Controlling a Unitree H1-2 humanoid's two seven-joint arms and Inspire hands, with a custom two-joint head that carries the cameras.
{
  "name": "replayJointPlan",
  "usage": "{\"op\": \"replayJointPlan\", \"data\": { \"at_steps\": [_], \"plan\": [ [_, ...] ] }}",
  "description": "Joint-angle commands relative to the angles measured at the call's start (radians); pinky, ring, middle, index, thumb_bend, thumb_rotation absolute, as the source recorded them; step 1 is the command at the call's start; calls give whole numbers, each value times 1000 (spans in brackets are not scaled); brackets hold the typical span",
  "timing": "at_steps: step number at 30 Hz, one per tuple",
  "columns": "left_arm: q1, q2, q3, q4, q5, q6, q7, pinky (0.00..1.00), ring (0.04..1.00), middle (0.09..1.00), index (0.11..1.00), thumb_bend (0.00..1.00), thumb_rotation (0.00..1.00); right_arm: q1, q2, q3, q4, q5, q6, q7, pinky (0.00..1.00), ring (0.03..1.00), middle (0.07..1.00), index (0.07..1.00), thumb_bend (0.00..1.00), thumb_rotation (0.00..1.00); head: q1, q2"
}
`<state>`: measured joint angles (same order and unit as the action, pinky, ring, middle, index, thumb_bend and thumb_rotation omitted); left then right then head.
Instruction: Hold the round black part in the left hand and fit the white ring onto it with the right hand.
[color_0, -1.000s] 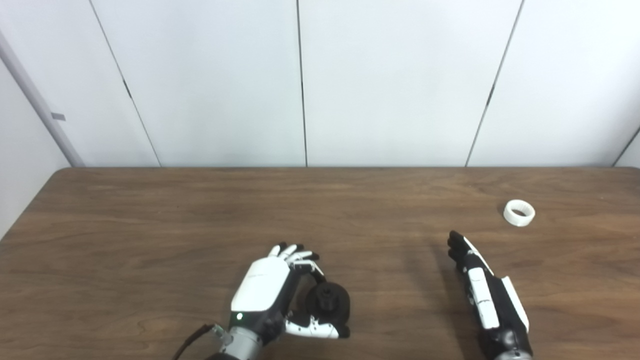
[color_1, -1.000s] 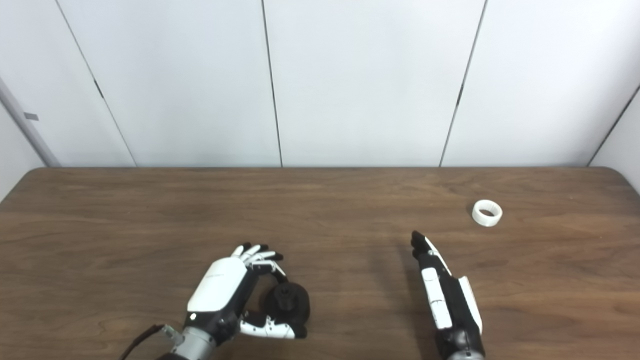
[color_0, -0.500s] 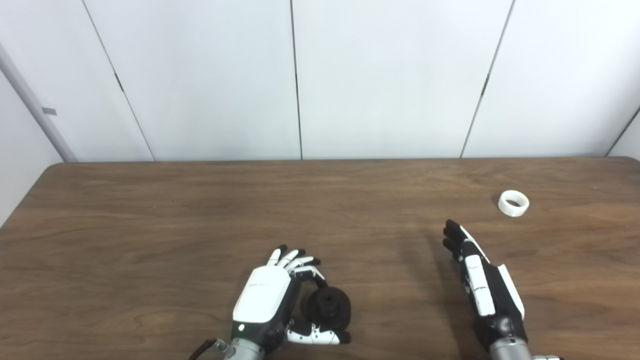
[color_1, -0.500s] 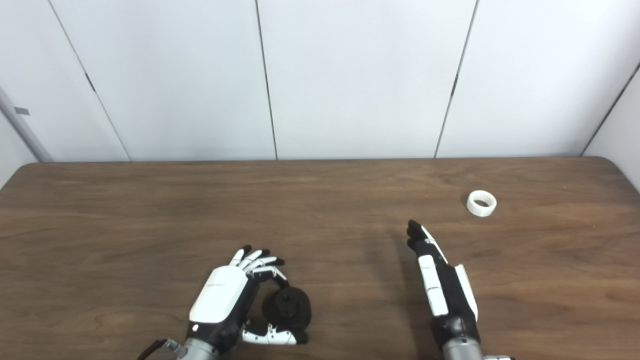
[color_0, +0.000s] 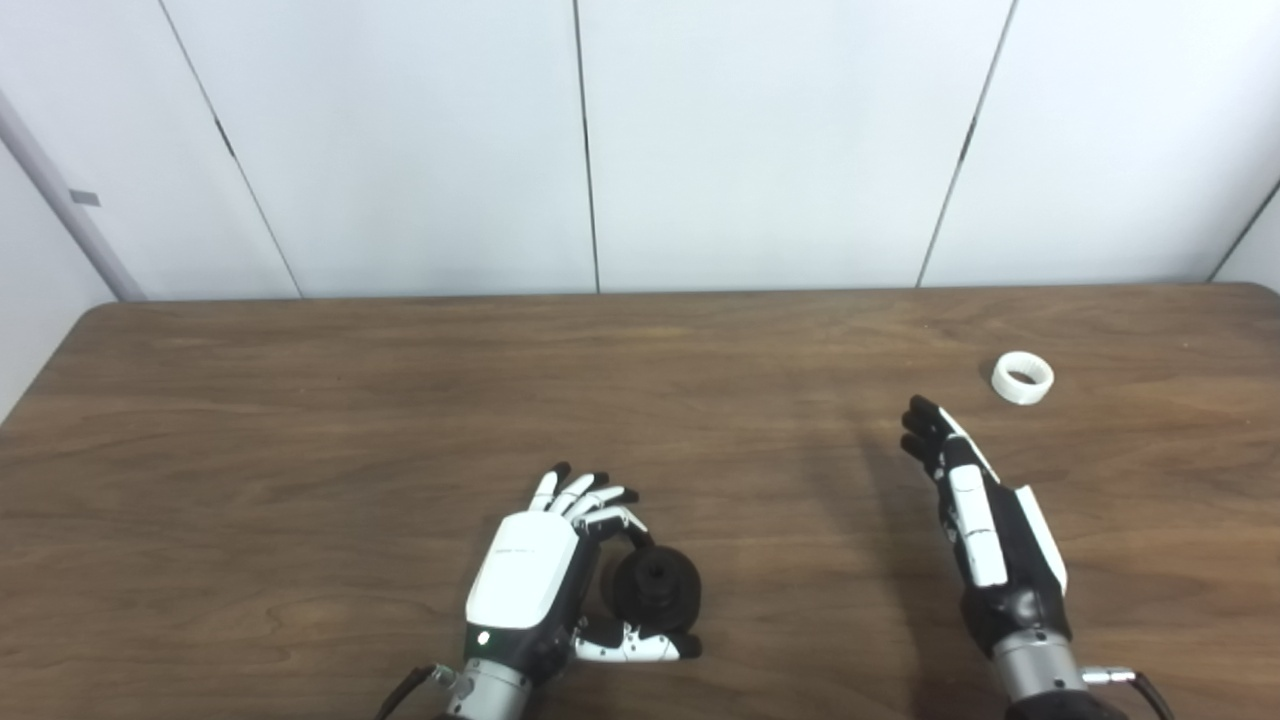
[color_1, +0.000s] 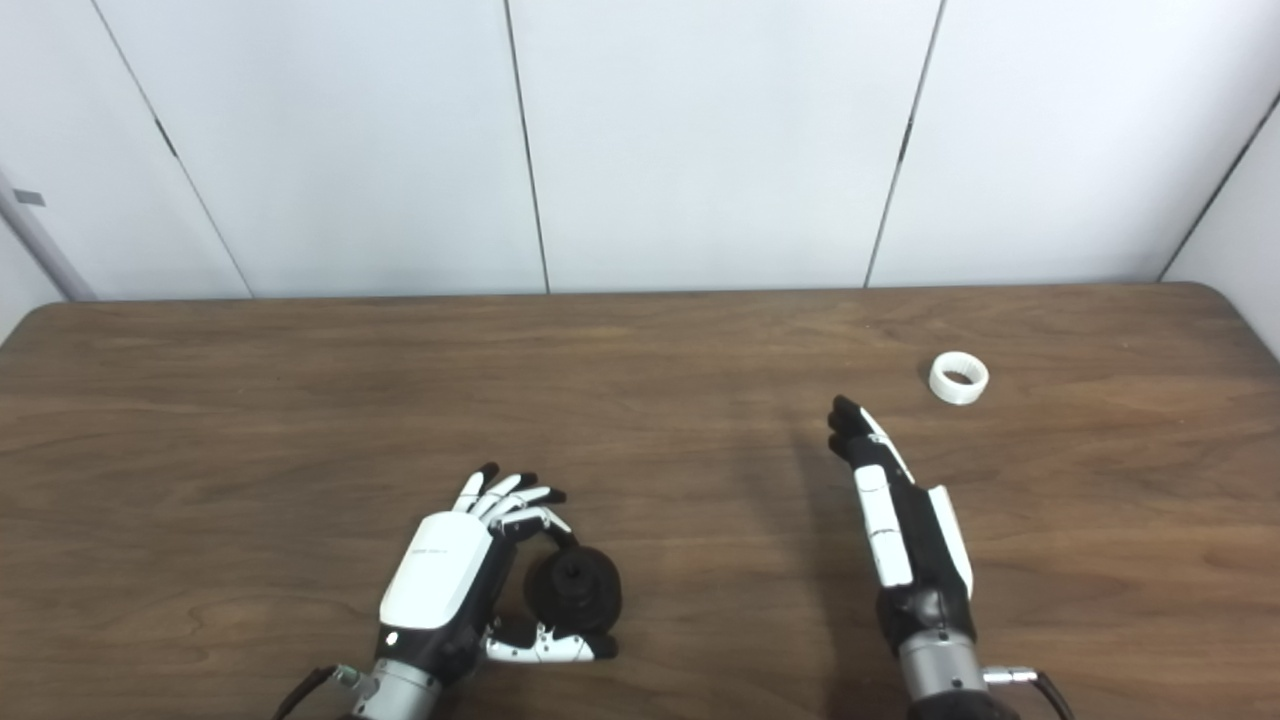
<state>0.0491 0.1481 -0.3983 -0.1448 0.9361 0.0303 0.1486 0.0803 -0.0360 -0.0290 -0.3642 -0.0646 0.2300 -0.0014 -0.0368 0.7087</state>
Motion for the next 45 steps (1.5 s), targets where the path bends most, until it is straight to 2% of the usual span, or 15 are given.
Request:
{"op": "replayJointPlan", "data": {
  "at_steps": [1, 6, 9, 17, 21, 24, 31, 37, 45],
  "plan": [
    [-13, -1, 5, 1, 13, -7, 12, 1000, 901, 807, 485, 522, 53, -39, -8, -12, -35, 7, -16, -6, 1000, 916, 915, 900, 531, 992, -4, 2],
    [-18, 5, 6, -4, 16, 2, -14, 1000, 898, 806, 485, 523, 53, -62, -31, -35, -41, 0, -6, -8, 998, 932, 929, 904, 504, 931, -17, 5],
    [-19, 7, 8, -13, 18, 10, -33, 1000, 898, 807, 485, 523, 53, -88, -47, -53, -51, -11, 11, -13, 959, 935, 924, 901, 482, 884, -34, 8],
    [-17, 17, 26, -26, 7, 8, -62, 997, 894, 798, 485, 524, 52, -156, -102, -100, -49, -48, 40, -34, 926, 908, 911, 874, 544, 738, -98, 14],
    [-20, 21, 36, -27, 3, 2, -70, 985, 891, 793, 484, 524, 52, -197, -146, -109, -50, -126, 97, -51, 889, 906, 906, 859, 590, 644, -118, 16],
    [-22, 26, 42, -25, 4, -3, -69, 979, 887, 789, 484, 524, 51, -225, -179, -118, -44, -144, 128, -44, 923, 927, 916, 854, 628, 569, -131, 14],
    [-26, 35, 56, -31, -8, -4, -96, 978, 884, 787, 484, 523, 51, -291, -305, -89, -12, -259, 224, -3, 934, 938, 924, 845, 711, 488, -182, 8],
    [-29, 38, 61, -24, -8, -10, -96, 975, 880, 782, 484, 523, 51, -354, -403, -43, 78, -383, 239, 45, 944, 984, 980, 782, 808, 389, -209, 2],
    [-26, 40, 59, -26, -11, -12, -100, 962, 875, 778, 484, 523, 50, -441, -434, -59, 211, -532, 240, 172, 988, 1000, 1000, 766, 868, 322, -218, 1]
  ]
}}
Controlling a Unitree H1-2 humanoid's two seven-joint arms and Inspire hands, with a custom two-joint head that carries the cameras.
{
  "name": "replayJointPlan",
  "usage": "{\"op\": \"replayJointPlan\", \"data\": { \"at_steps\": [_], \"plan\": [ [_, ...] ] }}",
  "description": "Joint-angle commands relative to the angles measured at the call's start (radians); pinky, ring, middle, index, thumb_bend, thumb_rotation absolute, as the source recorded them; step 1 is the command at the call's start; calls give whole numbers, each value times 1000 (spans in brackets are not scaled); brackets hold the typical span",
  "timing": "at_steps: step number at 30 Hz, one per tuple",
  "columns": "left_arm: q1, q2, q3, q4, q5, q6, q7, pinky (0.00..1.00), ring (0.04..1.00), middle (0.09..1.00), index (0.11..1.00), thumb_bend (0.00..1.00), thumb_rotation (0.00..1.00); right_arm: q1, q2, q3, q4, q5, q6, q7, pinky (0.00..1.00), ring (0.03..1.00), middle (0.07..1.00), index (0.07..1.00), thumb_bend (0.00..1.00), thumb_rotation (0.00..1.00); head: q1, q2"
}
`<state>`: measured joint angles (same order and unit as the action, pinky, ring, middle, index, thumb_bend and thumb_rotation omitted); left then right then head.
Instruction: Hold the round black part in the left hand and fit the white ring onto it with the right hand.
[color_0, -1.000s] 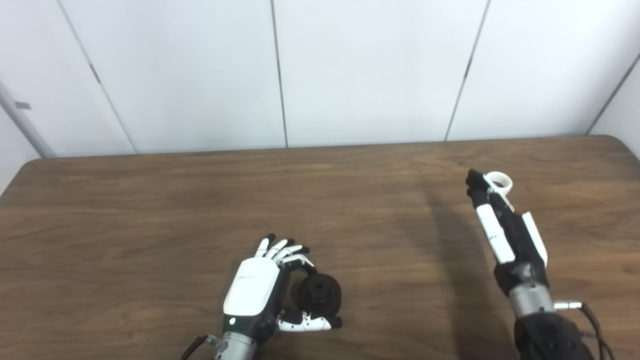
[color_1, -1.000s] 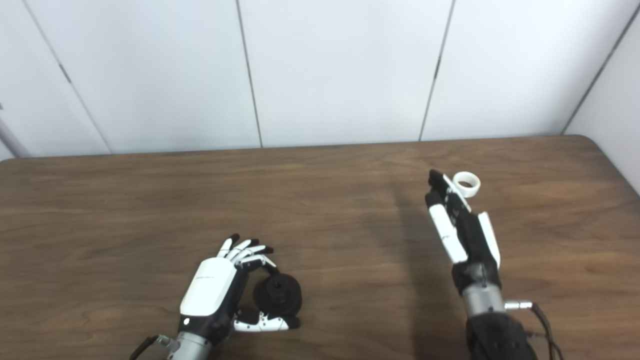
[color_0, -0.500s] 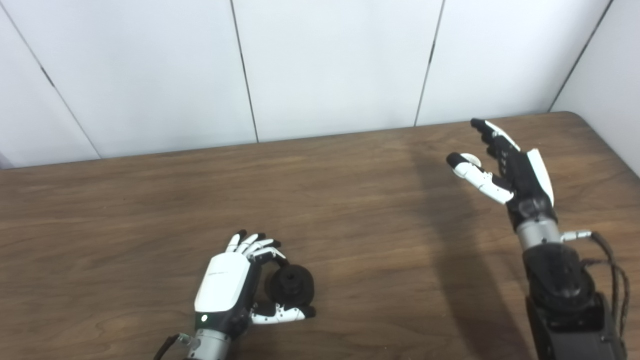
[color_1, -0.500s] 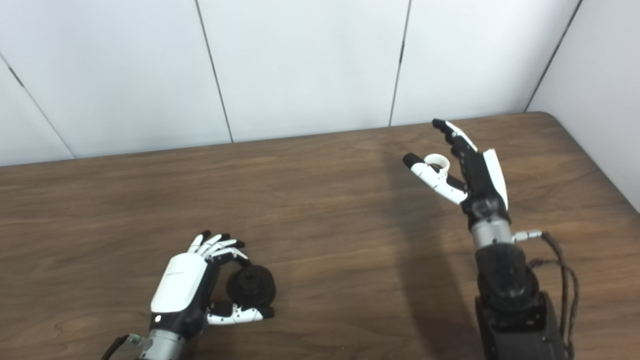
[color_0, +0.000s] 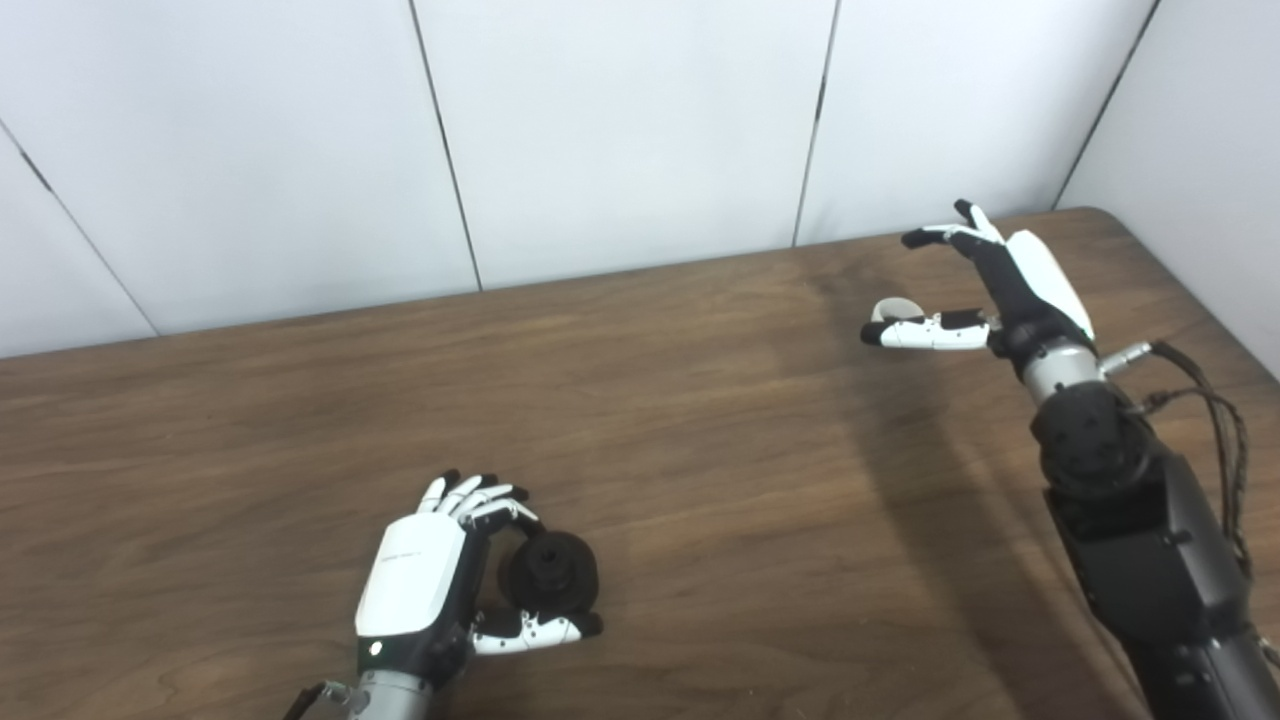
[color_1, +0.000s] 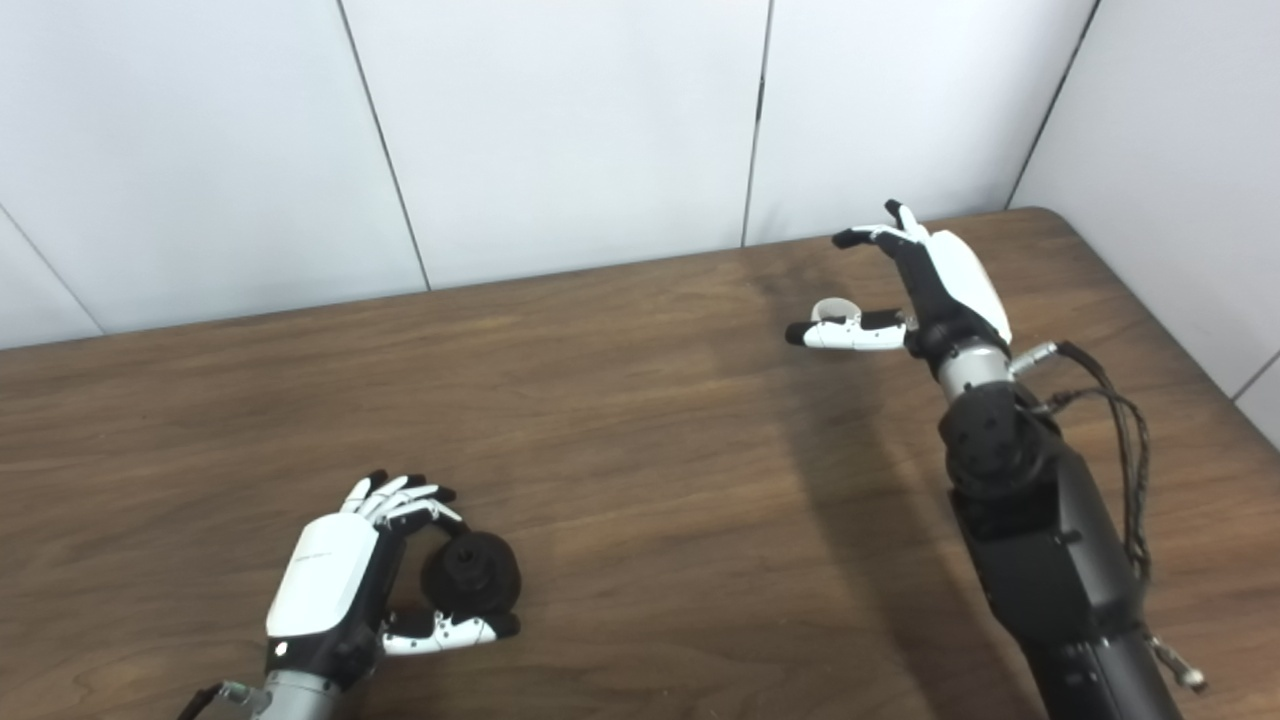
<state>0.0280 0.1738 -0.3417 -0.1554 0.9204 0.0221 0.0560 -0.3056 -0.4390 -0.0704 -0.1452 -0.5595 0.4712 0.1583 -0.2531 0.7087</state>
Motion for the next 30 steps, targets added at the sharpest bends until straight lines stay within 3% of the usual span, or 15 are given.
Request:
{"op": "replayJointPlan", "data": {
  "at_steps": [1, 9, 18, 30],
  "plan": [
    [-4, 14, 2, -15, 5, -3, -7, 963, 876, 778, 484, 523, 50, -68, -36, -19, 13, -53, -1, 27, 994, 1000, 1000, 766, 871, 314, 1, 0],
    [-3, 16, 3, -21, 0, -2, -10, 965, 878, 782, 484, 523, 50, -170, -69, 7, 180, -174, -1, 112, 1000, 1000, 1000, 767, 886, 287, 1, 0],
    [-2, 19, 3, -24, 2, 0, -12, 968, 881, 783, 484, 523, 50, -253, -110, 88, 368, -175, -3, 91, 1000, 1000, 1000, 772, 889, 320, 9, -9],
    [-4, 19, 4, -36, 7, 7, -28, 975, 883, 785, 485, 523, 50, -303, -127, 159, 465, -181, -2, 97, 1000, 1000, 1000, 766, 891, 336, 17, -4]
  ]
}}
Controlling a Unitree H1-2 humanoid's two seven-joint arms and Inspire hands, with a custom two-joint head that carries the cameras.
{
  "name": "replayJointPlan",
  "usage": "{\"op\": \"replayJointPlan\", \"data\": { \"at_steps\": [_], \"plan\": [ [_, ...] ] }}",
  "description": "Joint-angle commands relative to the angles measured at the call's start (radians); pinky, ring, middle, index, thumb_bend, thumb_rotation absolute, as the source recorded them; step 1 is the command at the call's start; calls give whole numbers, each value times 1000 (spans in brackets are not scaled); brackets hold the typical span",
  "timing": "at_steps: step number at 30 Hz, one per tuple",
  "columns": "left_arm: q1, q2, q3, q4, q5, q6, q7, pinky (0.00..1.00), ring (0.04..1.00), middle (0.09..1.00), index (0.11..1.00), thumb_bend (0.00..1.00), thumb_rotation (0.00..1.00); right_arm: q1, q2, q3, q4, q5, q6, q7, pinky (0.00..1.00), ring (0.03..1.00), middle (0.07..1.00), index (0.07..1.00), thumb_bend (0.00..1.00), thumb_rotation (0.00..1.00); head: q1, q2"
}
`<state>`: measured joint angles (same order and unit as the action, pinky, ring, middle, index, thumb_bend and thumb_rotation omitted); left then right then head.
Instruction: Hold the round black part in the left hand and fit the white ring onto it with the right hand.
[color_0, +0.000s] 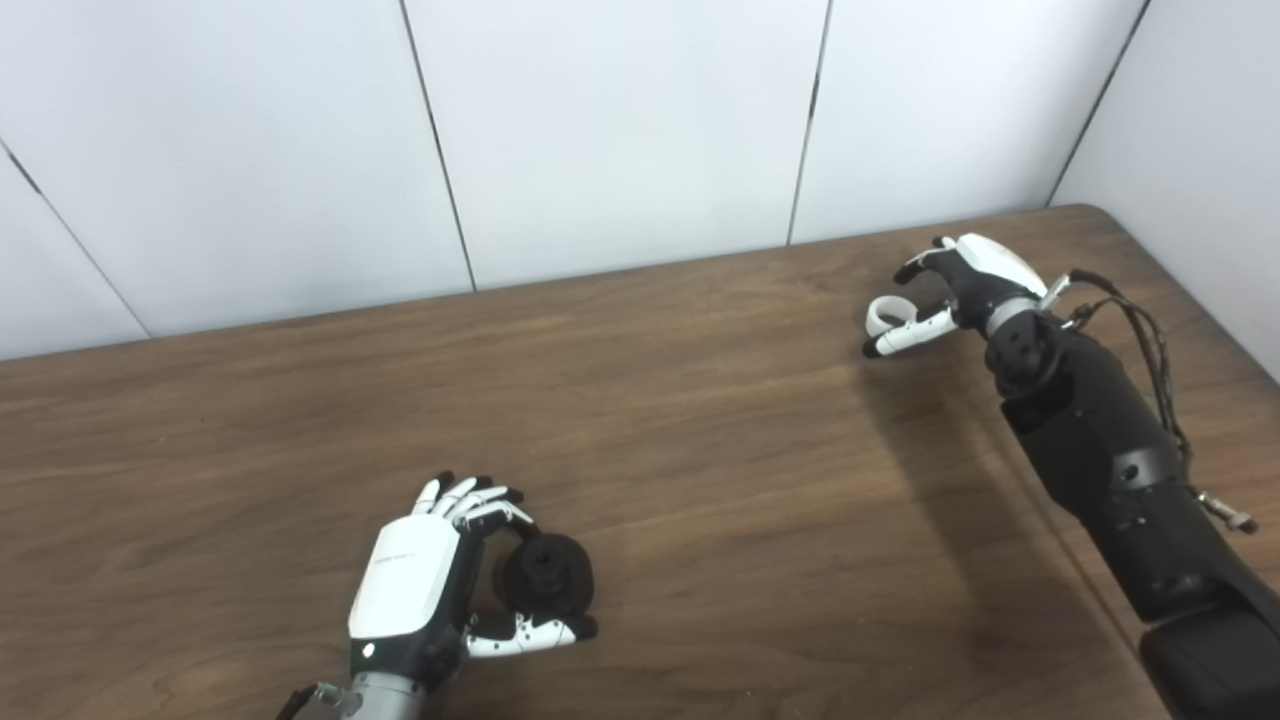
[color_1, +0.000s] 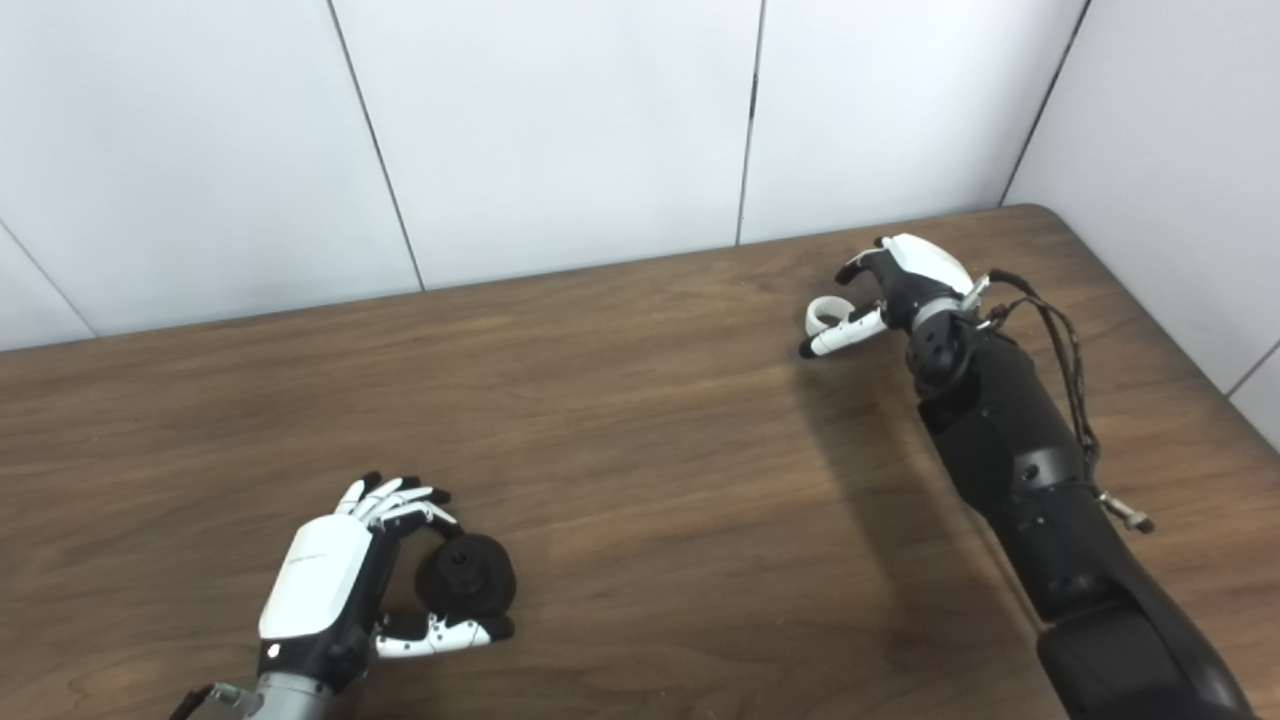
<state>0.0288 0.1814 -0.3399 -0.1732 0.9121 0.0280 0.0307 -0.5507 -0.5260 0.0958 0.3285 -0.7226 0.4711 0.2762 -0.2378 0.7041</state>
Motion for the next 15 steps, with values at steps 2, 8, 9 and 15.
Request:
{"op": "replayJointPlan", "data": {
  "at_steps": [2, 8, 9, 15],
  "plan": [
    [-7, 12, 3, -17, 16, 0, -2, 977, 883, 785, 485, 523, 50, -60, -40, -3, -1, -21, -2, -25, 1000, 1000, 1000, 765, 896, 337, 1, 1],
    [-10, 10, 5, -20, 17, 7, -11, 973, 884, 787, 485, 523, 50, -58, -35, -5, 7, -11, -3, -47, 1000, 1000, 1000, 745, 885, 313, 3, 2],
    [-10, 10, 5, -19, 19, 9, -12, 971, 884, 788, 485, 523, 50, -57, -35, -4, 6, -10, -3, -47, 1000, 1000, 1000, 740, 880, 317, 4, 2],
    [-11, 12, 8, -23, 9, 0, -12, 975, 885, 786, 485, 523, 49, -47, -44, 0, -7, -11, -3, -42, 1000, 1000, 1000, 732, 853, 319, 3, 3]
  ]
}}
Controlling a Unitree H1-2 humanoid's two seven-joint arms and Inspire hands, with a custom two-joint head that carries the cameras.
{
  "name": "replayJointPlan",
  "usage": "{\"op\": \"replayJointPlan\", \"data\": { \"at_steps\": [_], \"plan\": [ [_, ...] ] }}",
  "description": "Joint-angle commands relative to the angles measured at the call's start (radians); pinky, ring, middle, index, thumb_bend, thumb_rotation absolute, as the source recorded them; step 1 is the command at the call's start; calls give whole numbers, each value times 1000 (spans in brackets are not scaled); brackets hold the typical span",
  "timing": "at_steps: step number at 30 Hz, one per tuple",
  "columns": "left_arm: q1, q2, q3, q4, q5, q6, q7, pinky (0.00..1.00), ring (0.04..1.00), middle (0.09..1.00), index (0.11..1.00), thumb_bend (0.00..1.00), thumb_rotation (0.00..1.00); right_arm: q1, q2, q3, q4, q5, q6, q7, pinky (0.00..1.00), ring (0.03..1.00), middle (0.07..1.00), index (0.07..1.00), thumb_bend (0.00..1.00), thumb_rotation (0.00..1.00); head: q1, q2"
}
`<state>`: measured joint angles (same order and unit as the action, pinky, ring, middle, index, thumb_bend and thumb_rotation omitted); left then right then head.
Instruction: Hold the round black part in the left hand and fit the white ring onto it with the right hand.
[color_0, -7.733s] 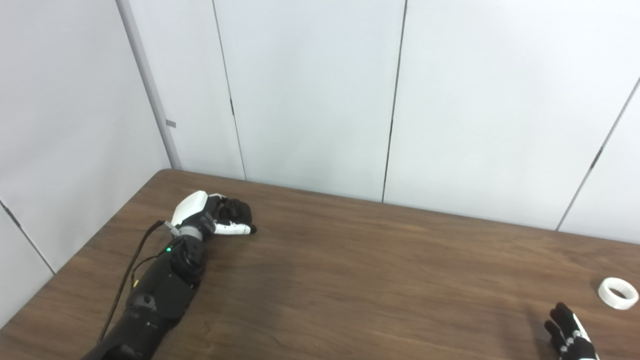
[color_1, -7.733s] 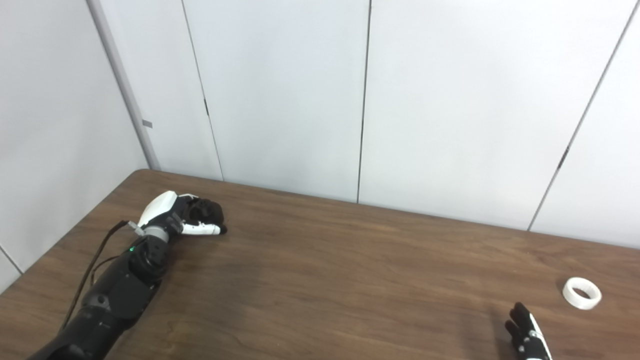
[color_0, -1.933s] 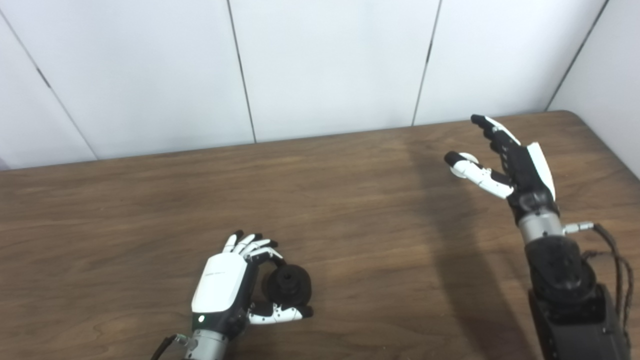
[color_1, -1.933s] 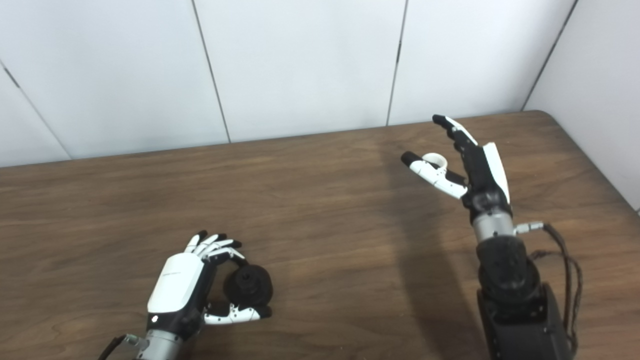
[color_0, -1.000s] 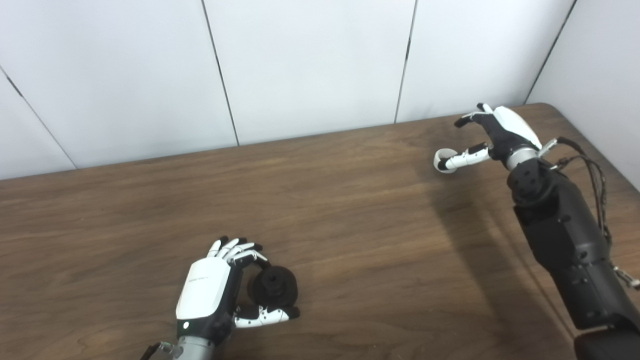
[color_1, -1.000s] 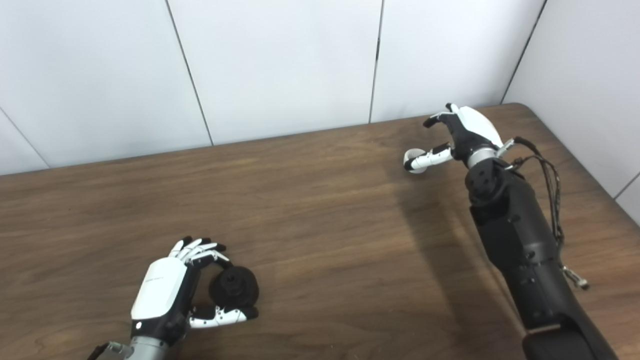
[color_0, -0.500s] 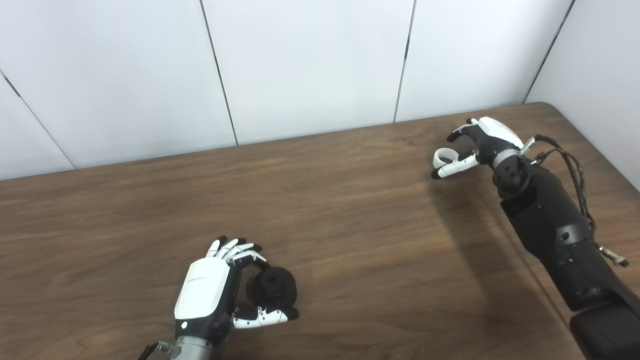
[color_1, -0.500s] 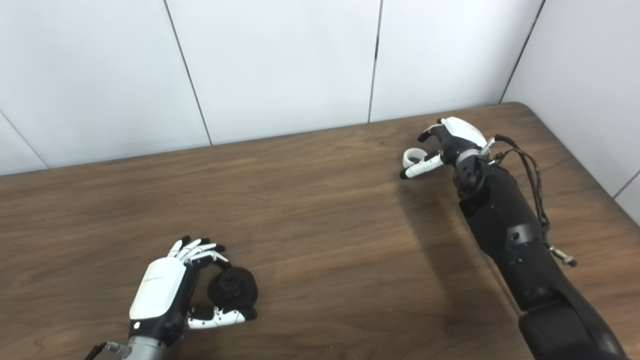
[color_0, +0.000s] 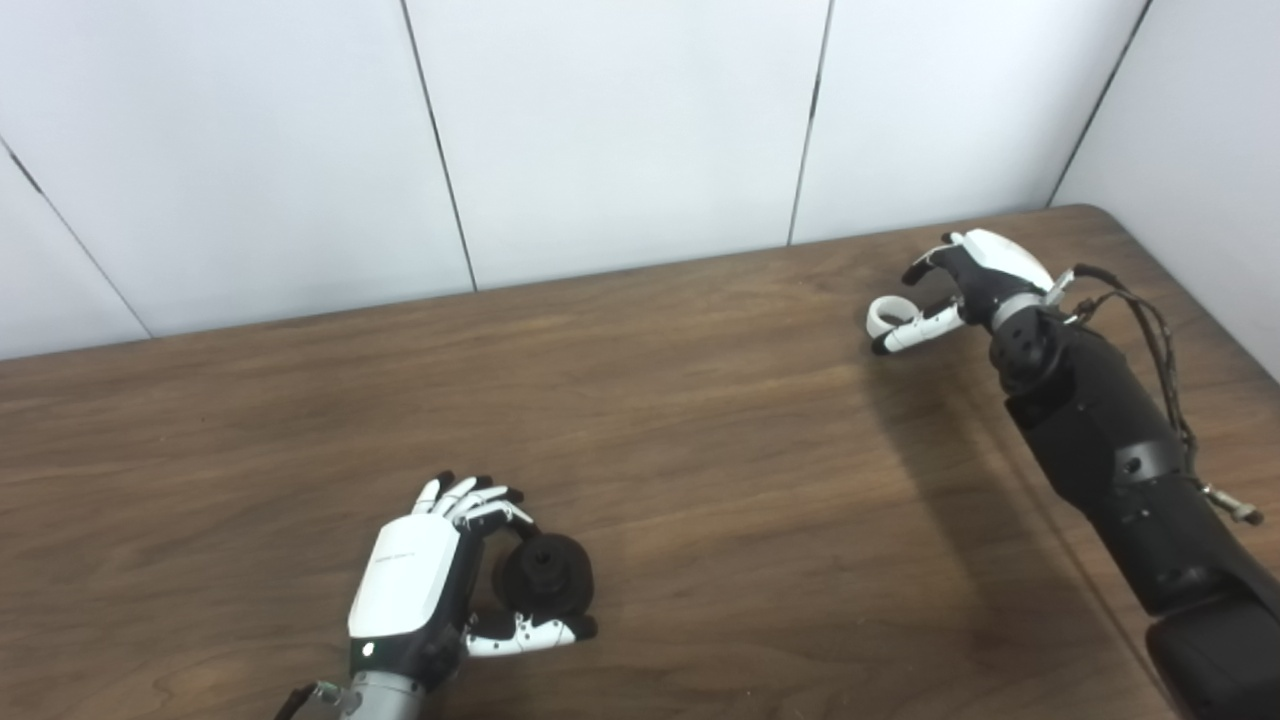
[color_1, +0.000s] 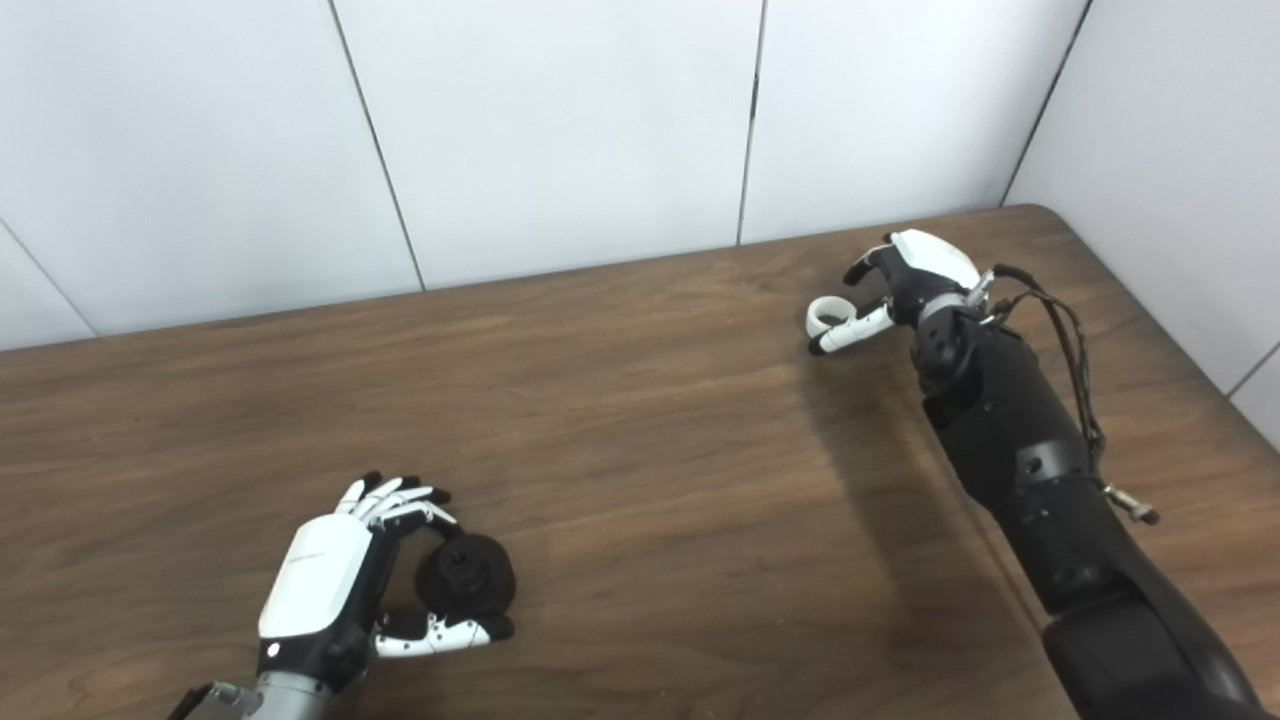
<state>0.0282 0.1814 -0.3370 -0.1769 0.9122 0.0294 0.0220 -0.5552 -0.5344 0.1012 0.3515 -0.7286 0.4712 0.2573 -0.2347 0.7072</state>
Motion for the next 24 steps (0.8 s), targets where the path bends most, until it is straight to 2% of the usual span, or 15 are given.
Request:
{"op": "replayJointPlan", "data": {
  "at_steps": [1, 13, 24],
  "plan": [
    [-11, 12, 5, -21, 10, 2, -6, 976, 885, 787, 485, 523, 50, -42, -38, -2, -31, -7, -3, -21, 1000, 1000, 999, 729, 847, 317, 0, 0],
    [-13, 7, 7, -22, 13, 3, -4, 966, 876, 783, 484, 523, 49, -33, -45, -1, -43, -4, -2, 2, 1000, 1000, 964, 714, 822, 281, 6, 3],
    [-13, 9, 10, -23, 19, 6, -6, 967, 877, 786, 484, 523, 50, -26, -38, 7, -40, 22, -8, -29, 1000, 1000, 935, 696, 837, 261, 6, 3]
  ]
}}
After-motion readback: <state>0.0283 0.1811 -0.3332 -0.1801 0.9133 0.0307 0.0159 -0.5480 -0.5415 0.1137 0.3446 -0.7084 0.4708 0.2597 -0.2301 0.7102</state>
